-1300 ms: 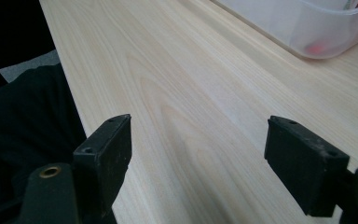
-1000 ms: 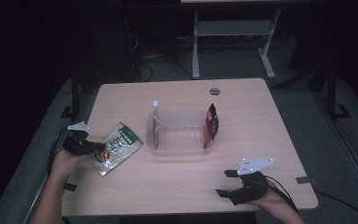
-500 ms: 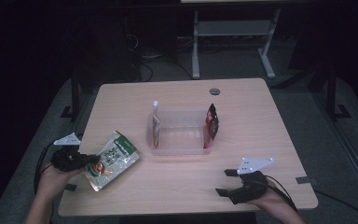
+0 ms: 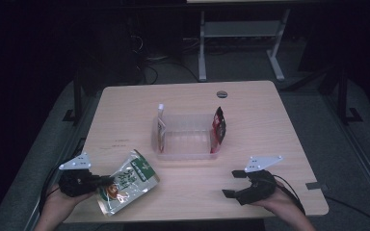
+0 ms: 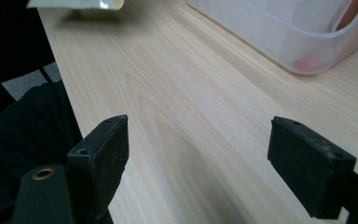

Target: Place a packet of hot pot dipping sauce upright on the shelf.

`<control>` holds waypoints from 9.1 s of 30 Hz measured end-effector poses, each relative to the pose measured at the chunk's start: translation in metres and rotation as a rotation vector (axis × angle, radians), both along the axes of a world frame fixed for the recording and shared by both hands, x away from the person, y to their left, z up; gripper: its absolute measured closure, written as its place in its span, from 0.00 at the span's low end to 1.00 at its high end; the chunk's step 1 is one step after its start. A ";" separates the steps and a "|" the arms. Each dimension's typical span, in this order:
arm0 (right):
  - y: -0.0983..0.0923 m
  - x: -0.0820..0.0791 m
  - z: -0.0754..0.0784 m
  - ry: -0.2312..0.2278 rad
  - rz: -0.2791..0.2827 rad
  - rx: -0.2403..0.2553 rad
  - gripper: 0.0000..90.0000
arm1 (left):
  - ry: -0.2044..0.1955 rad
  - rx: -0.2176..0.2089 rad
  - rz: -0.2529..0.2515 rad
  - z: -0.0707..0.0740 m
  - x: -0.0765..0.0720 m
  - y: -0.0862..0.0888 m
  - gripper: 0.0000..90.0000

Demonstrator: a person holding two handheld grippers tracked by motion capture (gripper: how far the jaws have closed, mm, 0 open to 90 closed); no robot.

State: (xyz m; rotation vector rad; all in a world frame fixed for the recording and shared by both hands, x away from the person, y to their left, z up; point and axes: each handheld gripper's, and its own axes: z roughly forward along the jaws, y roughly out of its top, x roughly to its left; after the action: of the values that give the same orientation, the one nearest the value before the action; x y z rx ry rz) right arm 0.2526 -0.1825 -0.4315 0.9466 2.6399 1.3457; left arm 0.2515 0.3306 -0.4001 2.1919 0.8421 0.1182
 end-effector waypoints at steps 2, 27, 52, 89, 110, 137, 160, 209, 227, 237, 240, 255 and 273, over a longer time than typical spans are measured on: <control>0.001 0.001 -0.001 -0.002 0.001 0.000 0.21 | -0.002 0.007 -0.025 0.001 0.000 -0.009 1.00; 0.013 0.028 0.013 0.024 0.089 0.115 0.30 | -0.064 0.008 -0.331 0.012 0.025 -0.126 1.00; 0.040 0.053 0.007 0.096 0.276 0.249 0.63 | -0.167 -0.034 -0.407 0.012 0.036 -0.156 1.00; 0.050 0.039 0.025 0.050 0.377 0.359 1.00 | -0.135 -0.100 -0.340 0.004 0.045 -0.147 0.76; 0.055 0.031 0.050 -0.038 0.385 0.410 1.00 | -0.119 -0.077 -0.288 -0.001 0.039 -0.117 0.53; 0.066 0.045 0.102 -0.250 0.343 0.443 1.00 | -0.061 -0.069 -0.305 -0.010 0.042 -0.112 0.48; 0.080 0.093 0.117 -0.258 0.266 0.423 1.00 | -0.042 -0.029 -0.302 -0.023 0.045 -0.115 0.29; 0.089 0.135 0.068 -0.165 0.103 0.303 0.91 | -0.016 -0.009 -0.326 -0.027 0.045 -0.117 0.28; 0.083 0.123 0.079 -0.219 0.077 0.254 0.39 | -0.009 -0.012 -0.321 -0.027 0.044 -0.118 0.28; 0.070 0.104 0.078 -0.229 0.102 0.213 0.35 | -0.016 -0.008 -0.317 -0.027 0.045 -0.116 0.28; 0.066 0.096 0.076 -0.238 0.101 0.188 0.34 | -0.014 -0.017 -0.307 -0.027 0.043 -0.116 0.28; 0.042 0.058 0.049 -0.216 0.104 0.094 0.32 | -0.041 -0.016 -0.254 -0.019 0.034 -0.104 0.28; -0.029 0.023 0.001 -0.130 -0.052 -0.006 0.29 | -0.035 0.028 -0.187 -0.029 0.008 -0.074 0.28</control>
State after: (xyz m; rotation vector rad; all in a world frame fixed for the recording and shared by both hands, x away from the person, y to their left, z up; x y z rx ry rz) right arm 0.2759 -0.2113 -0.4306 0.8880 2.5060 1.3384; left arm 0.2595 0.2565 -0.4295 2.2759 0.6161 0.0759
